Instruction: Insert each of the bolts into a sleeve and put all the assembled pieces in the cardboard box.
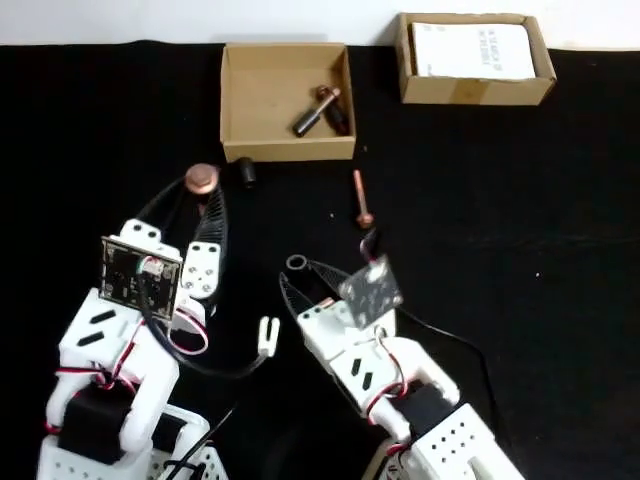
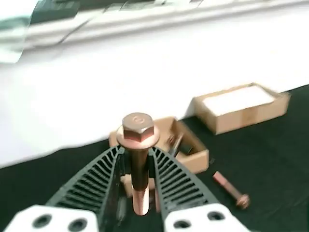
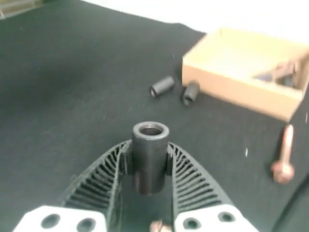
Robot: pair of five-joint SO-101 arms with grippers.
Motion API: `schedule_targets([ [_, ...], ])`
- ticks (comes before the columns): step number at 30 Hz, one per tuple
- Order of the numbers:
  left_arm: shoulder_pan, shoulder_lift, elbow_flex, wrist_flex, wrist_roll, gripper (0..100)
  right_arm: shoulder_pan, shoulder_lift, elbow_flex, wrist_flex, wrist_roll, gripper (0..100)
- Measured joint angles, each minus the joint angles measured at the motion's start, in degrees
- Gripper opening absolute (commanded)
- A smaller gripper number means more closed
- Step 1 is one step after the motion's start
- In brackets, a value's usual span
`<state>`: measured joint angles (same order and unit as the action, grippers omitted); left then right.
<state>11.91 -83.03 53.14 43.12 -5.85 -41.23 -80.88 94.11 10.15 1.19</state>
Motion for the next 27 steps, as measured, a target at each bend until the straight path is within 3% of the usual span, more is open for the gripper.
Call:
schedule_targets([
  [5, 6.5, 12.1, -13.7, 2.2, 8.4, 1, 0.0, 0.1, 2.3, -17.3, 5.6, 0.7],
  [8, 9.3, 20.0, -20.5, 6.2, 13.0, 1, 1.0, 0.0, 2.5, -22.0, 6.2, 0.7],
  [13, 11.5, 23.1, -23.7, 8.6, 15.2, 1, 4.9, 0.0, 2.5, -22.9, 5.0, 0.7],
  [18, 14.3, 23.6, -23.3, 7.8, 15.4, 1, 5.2, 0.0, 2.5, -22.9, -1.2, 0.7],
  [27, 16.1, 26.0, -21.4, 5.9, 15.5, 1, 5.2, 0.0, 2.5, -20.5, -2.3, 0.7],
])
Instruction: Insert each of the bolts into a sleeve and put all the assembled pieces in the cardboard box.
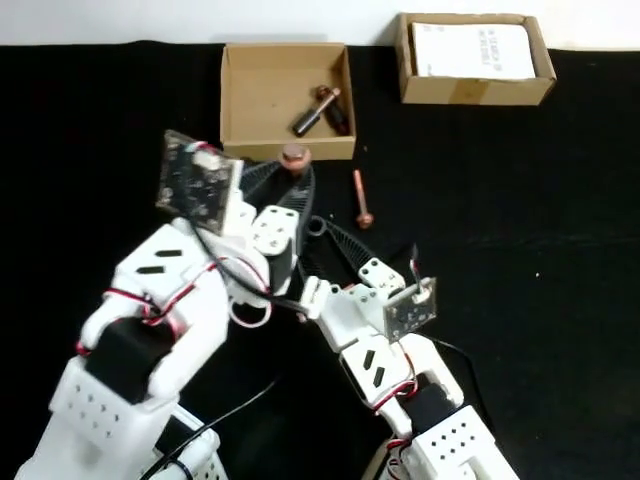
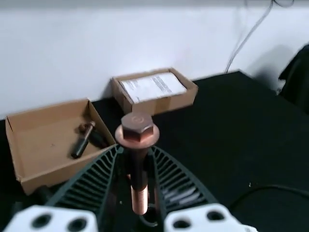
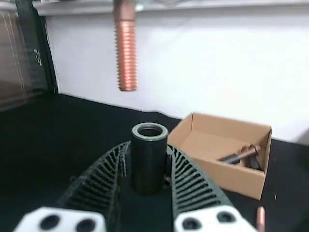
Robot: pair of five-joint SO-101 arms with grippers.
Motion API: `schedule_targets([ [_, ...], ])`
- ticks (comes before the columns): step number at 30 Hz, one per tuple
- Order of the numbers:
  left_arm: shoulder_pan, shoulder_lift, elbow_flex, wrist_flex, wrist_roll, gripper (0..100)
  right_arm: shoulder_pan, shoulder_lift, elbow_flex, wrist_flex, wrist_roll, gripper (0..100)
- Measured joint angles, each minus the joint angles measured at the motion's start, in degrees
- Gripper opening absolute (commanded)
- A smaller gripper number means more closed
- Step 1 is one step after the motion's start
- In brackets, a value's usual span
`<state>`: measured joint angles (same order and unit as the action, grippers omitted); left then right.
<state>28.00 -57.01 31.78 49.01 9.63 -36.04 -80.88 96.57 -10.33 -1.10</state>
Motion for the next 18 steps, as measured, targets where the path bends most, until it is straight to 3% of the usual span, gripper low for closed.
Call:
schedule_targets([
  [6, 3.6, 1.0, 0.0, 0.0, 0.0, 1, 0.0, 0.0, 0.0, 1.3, 0.0, 0.7],
  [18, 1.0, 2.3, 1.9, 0.0, -0.1, 1, 0.0, 0.0, 0.0, 1.3, 0.0, 0.7],
])
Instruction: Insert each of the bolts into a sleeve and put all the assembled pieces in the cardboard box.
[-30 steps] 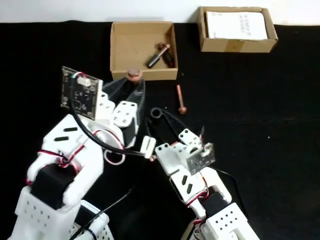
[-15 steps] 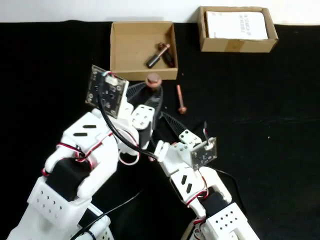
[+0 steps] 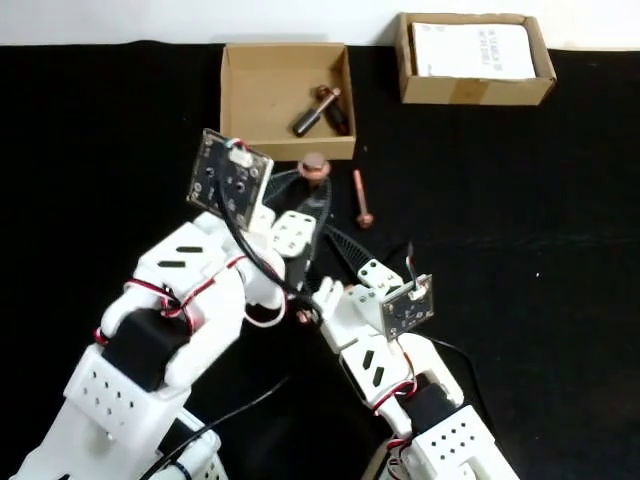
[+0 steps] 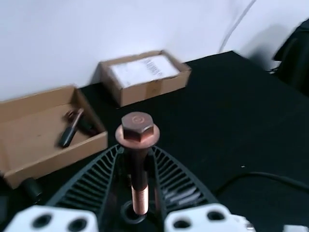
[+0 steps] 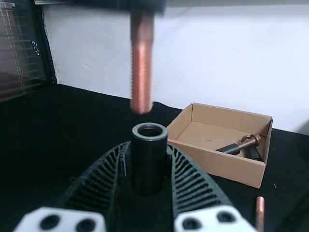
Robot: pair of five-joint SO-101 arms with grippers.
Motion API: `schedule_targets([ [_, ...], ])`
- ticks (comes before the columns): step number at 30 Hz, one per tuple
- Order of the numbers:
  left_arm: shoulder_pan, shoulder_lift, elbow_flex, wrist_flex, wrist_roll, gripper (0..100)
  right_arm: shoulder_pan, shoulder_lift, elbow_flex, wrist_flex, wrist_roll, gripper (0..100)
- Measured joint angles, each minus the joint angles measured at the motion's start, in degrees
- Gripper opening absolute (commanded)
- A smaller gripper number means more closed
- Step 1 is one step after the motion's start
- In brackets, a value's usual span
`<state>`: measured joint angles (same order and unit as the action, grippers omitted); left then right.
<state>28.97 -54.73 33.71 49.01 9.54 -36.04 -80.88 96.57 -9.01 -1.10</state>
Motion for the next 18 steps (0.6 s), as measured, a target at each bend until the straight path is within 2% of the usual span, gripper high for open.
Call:
schedule_targets([
  [12, -0.2, -0.1, 4.0, -1.2, -0.1, 1, 0.0, 0.2, 0.0, 0.1, 0.0, 0.7],
  [18, -0.2, 0.4, 4.5, -4.7, 0.0, 1, 0.0, 0.1, 0.0, 0.0, 0.0, 0.7],
])
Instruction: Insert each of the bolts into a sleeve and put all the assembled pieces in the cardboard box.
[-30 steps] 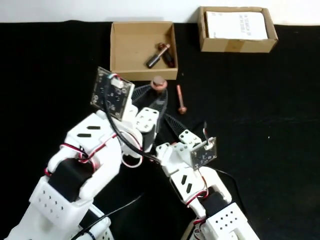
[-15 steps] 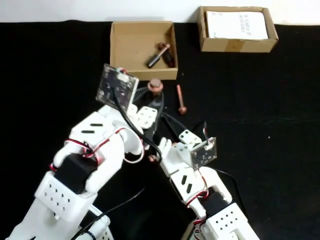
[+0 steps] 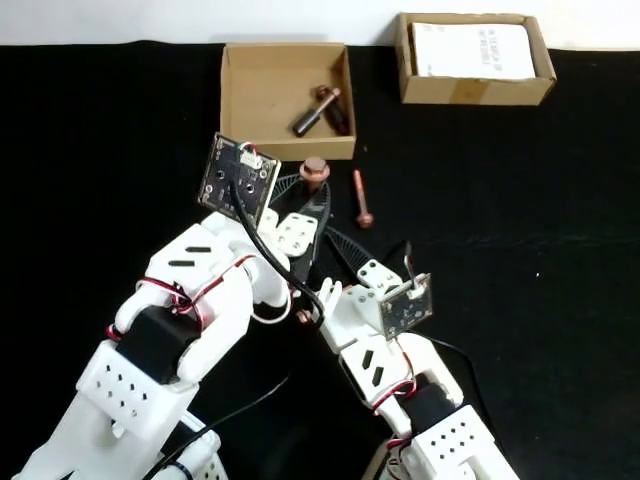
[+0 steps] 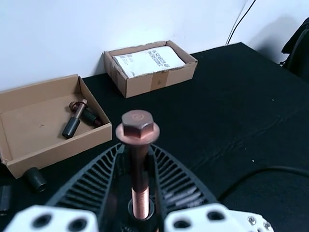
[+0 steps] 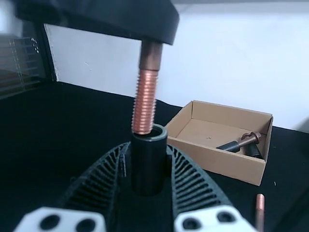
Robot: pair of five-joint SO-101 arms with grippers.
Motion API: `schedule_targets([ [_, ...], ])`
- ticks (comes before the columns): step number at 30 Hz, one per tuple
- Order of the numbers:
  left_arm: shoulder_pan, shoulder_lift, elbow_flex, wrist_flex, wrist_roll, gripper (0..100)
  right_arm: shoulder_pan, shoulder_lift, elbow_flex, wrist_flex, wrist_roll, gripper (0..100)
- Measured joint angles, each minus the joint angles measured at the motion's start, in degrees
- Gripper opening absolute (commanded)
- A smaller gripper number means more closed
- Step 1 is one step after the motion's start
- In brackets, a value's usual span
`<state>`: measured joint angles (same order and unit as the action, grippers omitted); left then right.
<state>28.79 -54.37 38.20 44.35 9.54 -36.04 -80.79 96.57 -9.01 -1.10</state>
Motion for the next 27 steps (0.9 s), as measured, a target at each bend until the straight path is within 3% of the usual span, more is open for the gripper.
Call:
schedule_targets([
  [27, -0.1, 4.7, 2.3, 2.1, 0.0, 1, 0.1, 0.2, 0.0, 0.2, -0.1, 0.7],
])
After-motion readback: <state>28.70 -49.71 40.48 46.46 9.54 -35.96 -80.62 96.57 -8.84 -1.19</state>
